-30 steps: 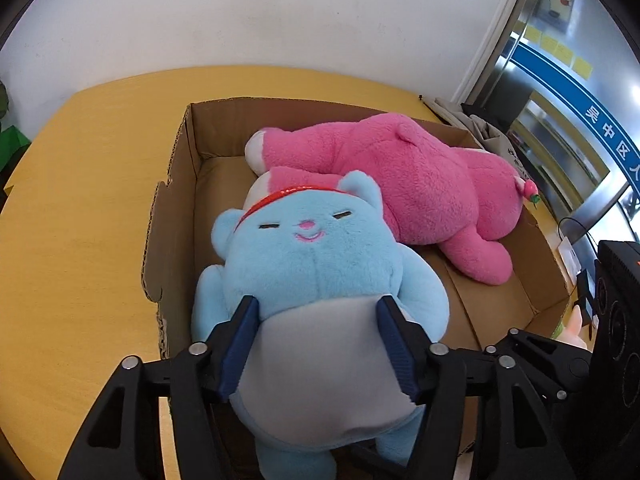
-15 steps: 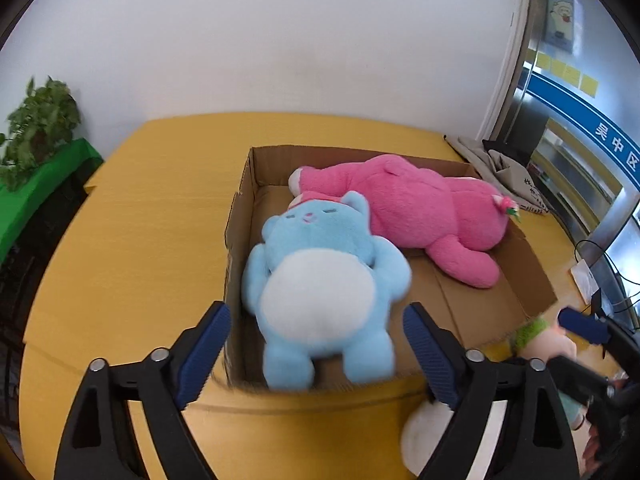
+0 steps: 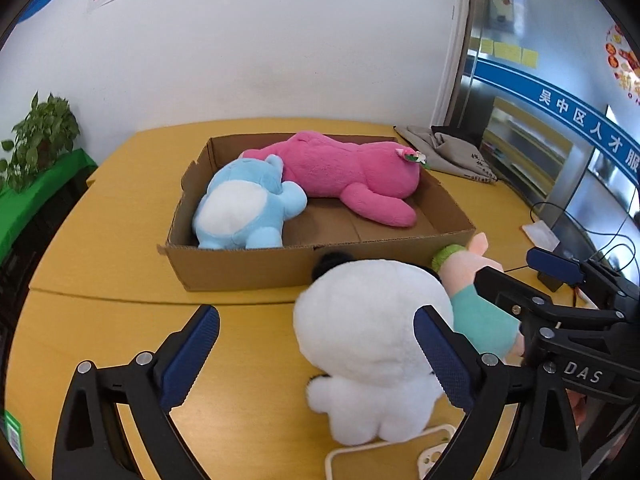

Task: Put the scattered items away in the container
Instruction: 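Open both grippers and move them back over the white plush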

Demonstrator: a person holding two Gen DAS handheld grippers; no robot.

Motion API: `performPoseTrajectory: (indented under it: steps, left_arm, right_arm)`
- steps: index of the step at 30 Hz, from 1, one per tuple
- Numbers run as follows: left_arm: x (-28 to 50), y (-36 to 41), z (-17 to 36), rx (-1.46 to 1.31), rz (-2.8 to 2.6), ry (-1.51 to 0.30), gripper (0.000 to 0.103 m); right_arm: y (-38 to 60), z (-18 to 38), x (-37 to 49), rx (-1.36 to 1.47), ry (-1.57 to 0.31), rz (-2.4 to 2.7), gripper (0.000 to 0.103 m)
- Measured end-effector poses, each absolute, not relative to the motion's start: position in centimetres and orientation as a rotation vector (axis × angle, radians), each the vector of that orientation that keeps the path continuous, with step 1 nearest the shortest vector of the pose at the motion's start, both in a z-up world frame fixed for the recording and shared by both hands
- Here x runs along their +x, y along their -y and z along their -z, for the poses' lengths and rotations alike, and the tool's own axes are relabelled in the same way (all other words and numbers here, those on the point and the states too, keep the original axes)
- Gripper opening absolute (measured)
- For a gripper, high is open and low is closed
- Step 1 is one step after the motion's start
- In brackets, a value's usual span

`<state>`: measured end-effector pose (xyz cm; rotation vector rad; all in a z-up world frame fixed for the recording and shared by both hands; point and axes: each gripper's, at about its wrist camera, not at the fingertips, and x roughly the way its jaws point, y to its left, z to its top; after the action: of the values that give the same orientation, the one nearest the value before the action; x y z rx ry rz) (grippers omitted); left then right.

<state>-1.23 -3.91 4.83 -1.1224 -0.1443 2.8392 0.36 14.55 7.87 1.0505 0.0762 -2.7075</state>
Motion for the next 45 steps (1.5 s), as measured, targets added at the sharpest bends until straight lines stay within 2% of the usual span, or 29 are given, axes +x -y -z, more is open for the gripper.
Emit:
performPoseTrajectory:
  steps: [23, 45]
  left_arm:
    - [0.3, 2.9, -4.0, -1.148, -2.807, 0.131, 0.1]
    - [-2.3, 4.1, -2.2, -1.218, -2.698, 0.239, 0.1]
  right_arm:
    - [-16.1, -6.9, 2.6, 1.065, -0.111, 2.791, 0.083]
    - [-16.3, -5.7, 1.6, 1.112, -0.092, 2.779, 0.083]
